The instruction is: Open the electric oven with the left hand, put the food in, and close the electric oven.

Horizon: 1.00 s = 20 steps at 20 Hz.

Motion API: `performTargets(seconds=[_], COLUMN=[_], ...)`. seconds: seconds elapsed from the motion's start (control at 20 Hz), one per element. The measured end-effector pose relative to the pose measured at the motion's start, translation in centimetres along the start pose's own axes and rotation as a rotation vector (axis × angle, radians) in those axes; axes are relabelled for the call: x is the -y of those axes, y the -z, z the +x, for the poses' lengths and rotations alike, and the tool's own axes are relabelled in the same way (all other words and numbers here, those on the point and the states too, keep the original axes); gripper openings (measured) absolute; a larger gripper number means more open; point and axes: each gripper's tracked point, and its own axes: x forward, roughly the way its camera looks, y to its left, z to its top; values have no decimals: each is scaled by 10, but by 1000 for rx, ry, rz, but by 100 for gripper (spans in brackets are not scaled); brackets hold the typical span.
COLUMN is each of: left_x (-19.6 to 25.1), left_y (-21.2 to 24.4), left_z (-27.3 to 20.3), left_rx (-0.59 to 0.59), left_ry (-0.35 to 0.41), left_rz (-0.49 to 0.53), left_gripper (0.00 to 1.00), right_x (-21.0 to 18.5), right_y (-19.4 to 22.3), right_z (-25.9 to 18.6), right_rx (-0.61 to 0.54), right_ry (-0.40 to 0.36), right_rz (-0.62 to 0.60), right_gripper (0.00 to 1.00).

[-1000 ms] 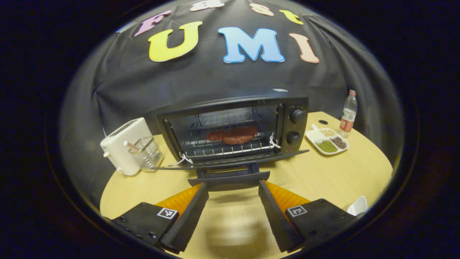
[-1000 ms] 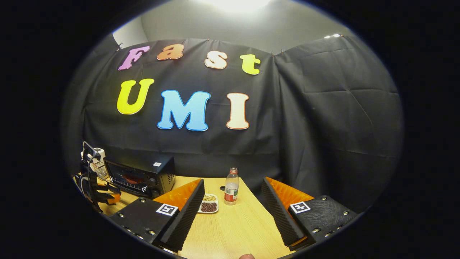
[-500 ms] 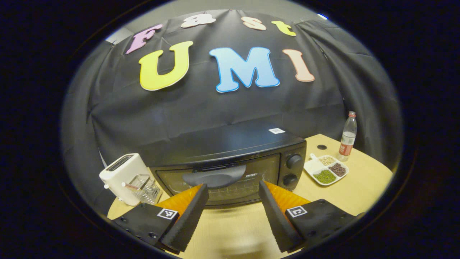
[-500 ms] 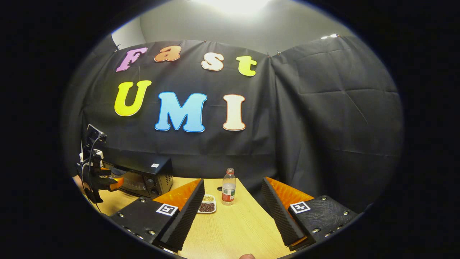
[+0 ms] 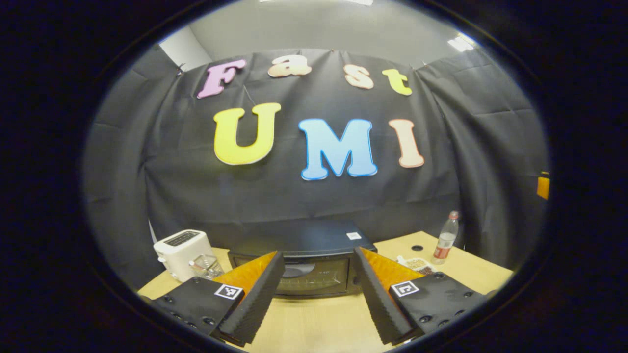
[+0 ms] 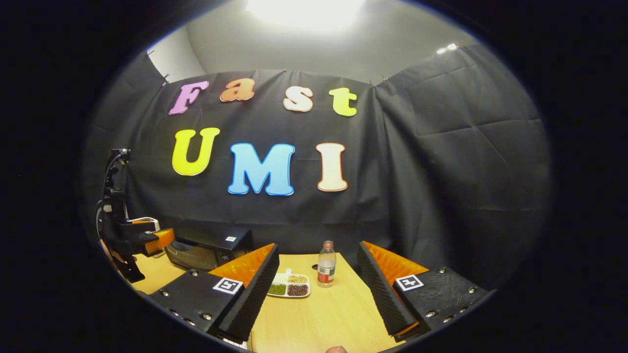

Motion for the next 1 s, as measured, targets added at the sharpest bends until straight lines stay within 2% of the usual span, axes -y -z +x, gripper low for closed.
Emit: performTargets(seconds=[0.2, 0.35, 0.5, 0.65, 0.7, 0.75, 1.0], left_x=[-7, -14, -32, -34, -36, -35, -50], left_y=[-40, -68, -87, -85, -83, -81, -84], left_z=[-63, -112, -145, -167, -173, -178, -189], left_rx=[60, 100, 154, 159, 156, 158, 179], left_ry=[-70, -102, -146, -147, -151, -144, -139], left_rz=[-41, -54, -10, -16, -29, -45, -9], left_gripper=[98, 98, 98, 98, 91, 98, 98], right_x=[-23, -32, -42, -51, -53, -56, -78], right_y=[5, 2, -4, -9, -13, -18, -36], right_z=[-16, -25, -27, -28, -29, -30, -27], right_rx=[-13, -12, 2, -3, 1, 16, 72], right_ry=[-107, -144, -156, -156, -150, -146, -141], right_rz=[55, 67, 72, 65, 61, 58, 53], right_gripper=[98, 98, 97, 97, 97, 97, 98])
